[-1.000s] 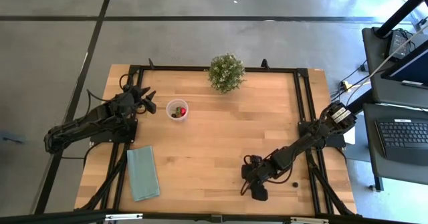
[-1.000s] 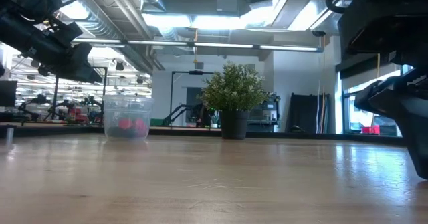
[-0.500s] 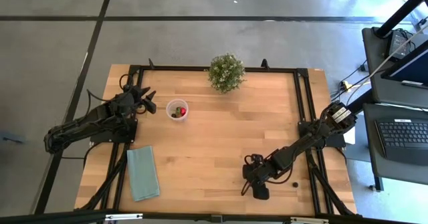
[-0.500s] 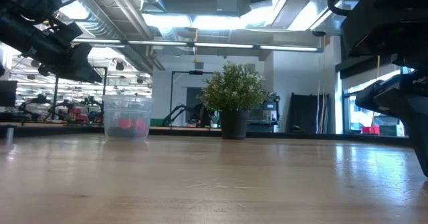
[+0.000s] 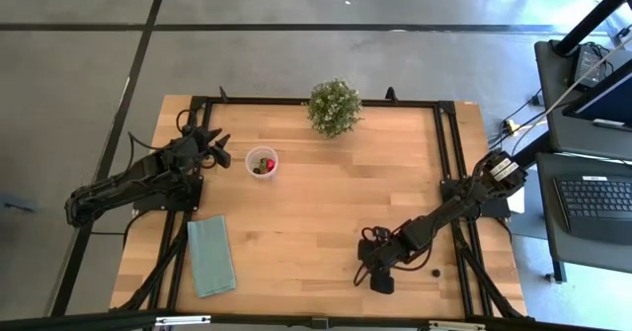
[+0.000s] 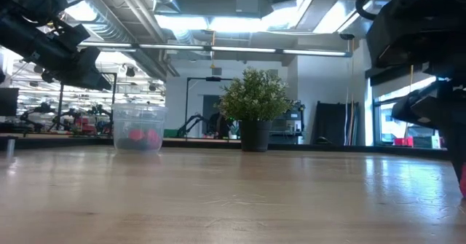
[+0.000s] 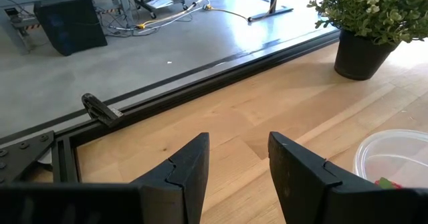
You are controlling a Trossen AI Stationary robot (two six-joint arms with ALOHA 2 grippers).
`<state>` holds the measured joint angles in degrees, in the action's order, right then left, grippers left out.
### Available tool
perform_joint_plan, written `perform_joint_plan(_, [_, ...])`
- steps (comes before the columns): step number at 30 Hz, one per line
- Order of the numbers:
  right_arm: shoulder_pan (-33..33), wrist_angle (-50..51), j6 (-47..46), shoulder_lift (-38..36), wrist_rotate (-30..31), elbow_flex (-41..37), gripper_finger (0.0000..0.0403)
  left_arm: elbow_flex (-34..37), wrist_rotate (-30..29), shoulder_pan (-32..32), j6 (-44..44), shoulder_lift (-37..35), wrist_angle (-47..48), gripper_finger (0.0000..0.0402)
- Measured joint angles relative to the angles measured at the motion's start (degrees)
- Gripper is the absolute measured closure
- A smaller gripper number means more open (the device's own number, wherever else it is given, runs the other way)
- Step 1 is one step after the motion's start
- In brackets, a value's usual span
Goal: Pick and placing Produce into tupperware
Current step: Put the red strawberry into the transparent container
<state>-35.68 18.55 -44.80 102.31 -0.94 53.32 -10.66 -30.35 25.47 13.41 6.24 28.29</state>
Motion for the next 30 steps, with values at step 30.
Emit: perform_joint_plan(30, [42.77, -1.47, 39.5, 8.52, -0.15, 49.08, 0.0255, 0.02, 0.02, 0.0, 0.15, 0.02, -0.45, 0.0257])
